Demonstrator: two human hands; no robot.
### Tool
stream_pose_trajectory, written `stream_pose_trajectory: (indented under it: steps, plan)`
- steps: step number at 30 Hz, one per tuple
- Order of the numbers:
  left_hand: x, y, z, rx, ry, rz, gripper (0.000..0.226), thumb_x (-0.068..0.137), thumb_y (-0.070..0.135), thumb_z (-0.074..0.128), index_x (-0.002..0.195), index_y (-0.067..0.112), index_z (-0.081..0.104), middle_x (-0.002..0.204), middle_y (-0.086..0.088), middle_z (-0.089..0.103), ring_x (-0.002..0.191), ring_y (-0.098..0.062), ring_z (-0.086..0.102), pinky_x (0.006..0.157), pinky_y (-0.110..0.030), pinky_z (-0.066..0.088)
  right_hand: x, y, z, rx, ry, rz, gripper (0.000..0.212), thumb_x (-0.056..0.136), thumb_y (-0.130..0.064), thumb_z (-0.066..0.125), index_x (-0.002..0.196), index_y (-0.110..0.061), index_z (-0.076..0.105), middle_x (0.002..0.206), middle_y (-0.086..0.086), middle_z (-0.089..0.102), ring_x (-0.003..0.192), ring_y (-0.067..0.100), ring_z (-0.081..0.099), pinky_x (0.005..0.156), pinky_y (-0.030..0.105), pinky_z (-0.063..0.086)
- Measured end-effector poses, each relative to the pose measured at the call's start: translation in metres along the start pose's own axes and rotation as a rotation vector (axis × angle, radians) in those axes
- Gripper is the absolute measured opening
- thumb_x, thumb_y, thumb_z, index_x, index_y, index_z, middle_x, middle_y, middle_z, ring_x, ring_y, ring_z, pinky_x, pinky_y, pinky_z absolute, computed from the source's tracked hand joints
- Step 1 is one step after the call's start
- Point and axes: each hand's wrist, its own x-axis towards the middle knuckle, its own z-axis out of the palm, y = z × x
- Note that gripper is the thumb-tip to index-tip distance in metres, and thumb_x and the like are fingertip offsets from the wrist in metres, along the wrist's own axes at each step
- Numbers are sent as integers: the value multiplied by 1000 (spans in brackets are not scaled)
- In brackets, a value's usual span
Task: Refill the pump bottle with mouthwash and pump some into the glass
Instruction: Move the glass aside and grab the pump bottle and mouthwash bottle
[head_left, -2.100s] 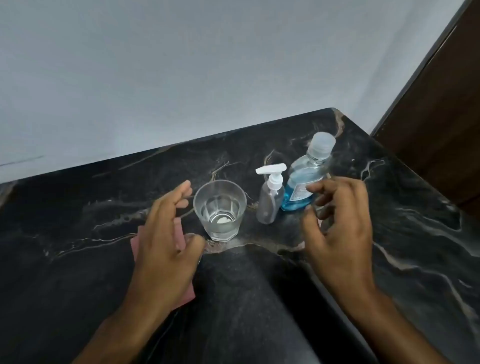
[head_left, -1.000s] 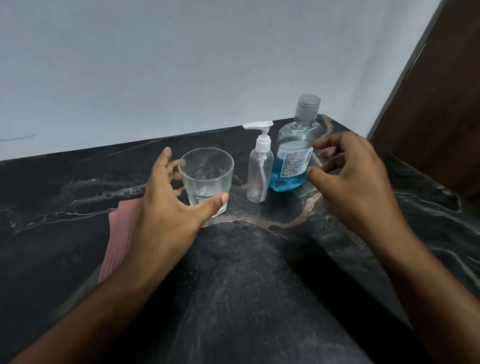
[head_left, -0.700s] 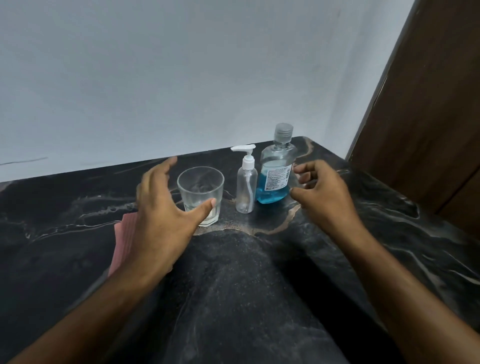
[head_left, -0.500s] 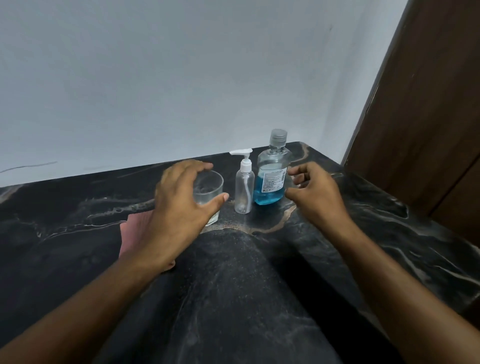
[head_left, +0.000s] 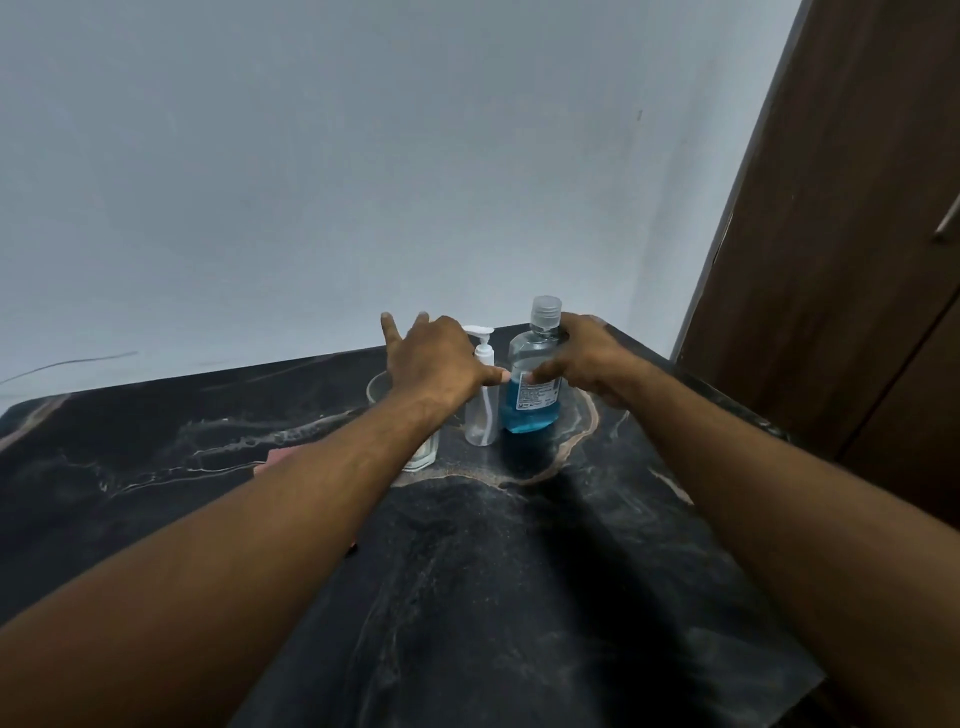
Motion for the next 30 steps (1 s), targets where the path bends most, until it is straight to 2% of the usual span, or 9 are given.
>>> stream_pose_trajectory:
  steps: [3, 8, 10, 12, 14, 17, 21, 24, 30]
  plan:
    - [-2, 6, 6, -23, 18, -36, 61, 76, 73, 71, 106, 20, 80, 119, -2, 76, 132, -21, 57, 127, -56, 1, -3, 5, -2, -16, 31, -26, 65, 68, 6, 86, 127, -6, 60, 116, 8, 70, 114, 29, 64, 99, 48, 54]
    - [-11, 5, 3, -169, 143, 27, 35, 80, 53, 81, 92, 20, 82, 99, 0, 79, 116, -19, 64, 128, -50, 4, -20, 7, -11, -63, 50, -72, 64, 66, 0, 90, 123, -6, 62, 112, 6, 72, 106, 24, 67, 95, 46, 57]
    - [-21, 3, -4, -275, 186, 94, 30, 79, 46, 85, 86, 17, 82, 96, 0, 79, 106, -18, 67, 124, -47, 25, -30, 4, -18, -71, 25, -92, 60, 67, -2, 89, 120, -9, 63, 106, 1, 73, 98, 17, 69, 91, 41, 59]
    - [-33, 0, -13, -381, 254, 148, 28, 78, 40, 87, 90, 15, 83, 96, -1, 79, 92, -13, 68, 92, -28, 52, -43, 1, -24, -72, 6, -118, 56, 66, -3, 89, 116, -11, 65, 99, -2, 73, 90, 11, 69, 84, 35, 60]
    - [-48, -3, -23, -404, 273, 191, 29, 79, 37, 87, 100, 16, 83, 99, 2, 79, 86, -6, 67, 70, -11, 44, -59, -2, -28, -67, -6, -142, 53, 66, -3, 90, 114, -10, 66, 98, -1, 75, 90, 12, 71, 77, 30, 60]
    - [-73, -9, -33, -440, 160, 149, 26, 81, 36, 86, 103, 22, 82, 83, 19, 73, 79, 9, 65, 63, -3, 43, -83, -4, -28, -37, -19, -168, 53, 67, -1, 89, 114, -9, 66, 100, 0, 76, 92, 14, 73, 78, 31, 60]
    - [-102, -20, -34, -512, 54, 86, 24, 81, 34, 86, 103, 25, 82, 91, 17, 77, 82, 9, 69, 62, -1, 43, -111, 1, -21, -23, -32, -147, 54, 68, -2, 88, 117, -10, 65, 103, 1, 75, 95, 14, 72, 88, 36, 60]
    - [-116, -29, -33, -540, -30, 56, 21, 79, 32, 88, 99, 29, 83, 83, 20, 77, 79, 15, 68, 56, 2, 42, -128, 6, -14, -34, -37, -121, 58, 67, -5, 89, 119, -11, 65, 105, 1, 75, 99, 16, 71, 92, 40, 58]
    - [-135, -38, -37, -562, -38, 13, 17, 78, 35, 87, 95, 35, 83, 82, 22, 77, 82, 13, 68, 61, -3, 45, -150, 16, -7, -69, -10, -120, 63, 62, -10, 93, 118, -15, 66, 104, -5, 74, 96, 10, 69, 88, 37, 59]
